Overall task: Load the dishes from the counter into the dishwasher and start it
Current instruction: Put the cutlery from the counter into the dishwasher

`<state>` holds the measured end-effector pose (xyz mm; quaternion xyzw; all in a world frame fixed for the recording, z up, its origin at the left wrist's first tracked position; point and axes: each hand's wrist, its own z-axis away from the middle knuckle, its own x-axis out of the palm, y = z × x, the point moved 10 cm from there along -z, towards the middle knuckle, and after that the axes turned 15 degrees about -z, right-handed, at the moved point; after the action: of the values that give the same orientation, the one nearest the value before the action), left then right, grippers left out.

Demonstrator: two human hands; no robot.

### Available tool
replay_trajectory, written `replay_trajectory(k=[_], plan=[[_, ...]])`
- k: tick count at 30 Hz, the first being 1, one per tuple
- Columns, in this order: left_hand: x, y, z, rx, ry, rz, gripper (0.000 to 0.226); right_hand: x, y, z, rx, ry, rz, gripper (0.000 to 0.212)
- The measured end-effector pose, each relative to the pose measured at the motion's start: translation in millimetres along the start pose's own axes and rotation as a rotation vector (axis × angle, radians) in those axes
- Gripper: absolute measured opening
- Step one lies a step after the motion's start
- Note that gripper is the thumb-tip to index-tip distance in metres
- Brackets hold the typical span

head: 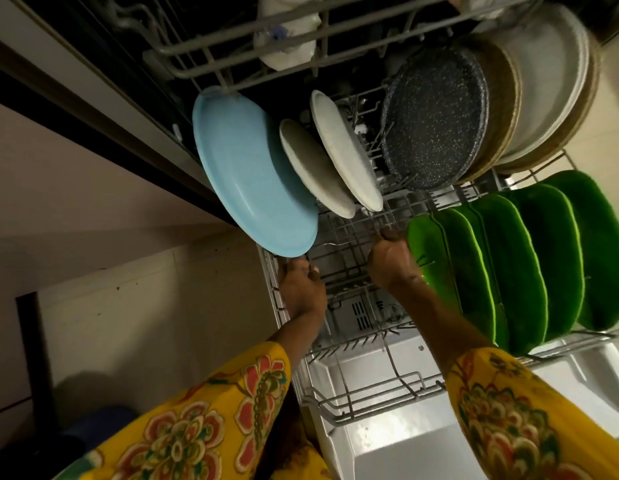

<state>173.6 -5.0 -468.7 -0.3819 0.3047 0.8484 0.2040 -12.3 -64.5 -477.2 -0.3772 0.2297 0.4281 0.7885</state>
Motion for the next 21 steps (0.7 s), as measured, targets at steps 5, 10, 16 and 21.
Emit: replay_trajectory(k=[5,10,16,21], plan=[[1.0,-0.1,38.2,-0.023,-0.097,0.056,0.019,-5.5,-22.2,38.5,-0.067,0.017,-0.053,0.035],[-32.0,12.8,66.7,-0.033,-0.124,0.126,0.025,-25.4,-39.2,83.0,-0.037,0.042,-0.117,0.03],[-80.2,24.5,98.1,-0.092,-0.204,0.286,0.023,-56.1,-72.3,144.3,-0.015,0.027,-0.167,0.029],[-151.1,30.7,129.4,-0.167,-0.147,0.501,0.029,-95.6,-119.4,200.1,-0.033,0.012,-0.222,0.028]])
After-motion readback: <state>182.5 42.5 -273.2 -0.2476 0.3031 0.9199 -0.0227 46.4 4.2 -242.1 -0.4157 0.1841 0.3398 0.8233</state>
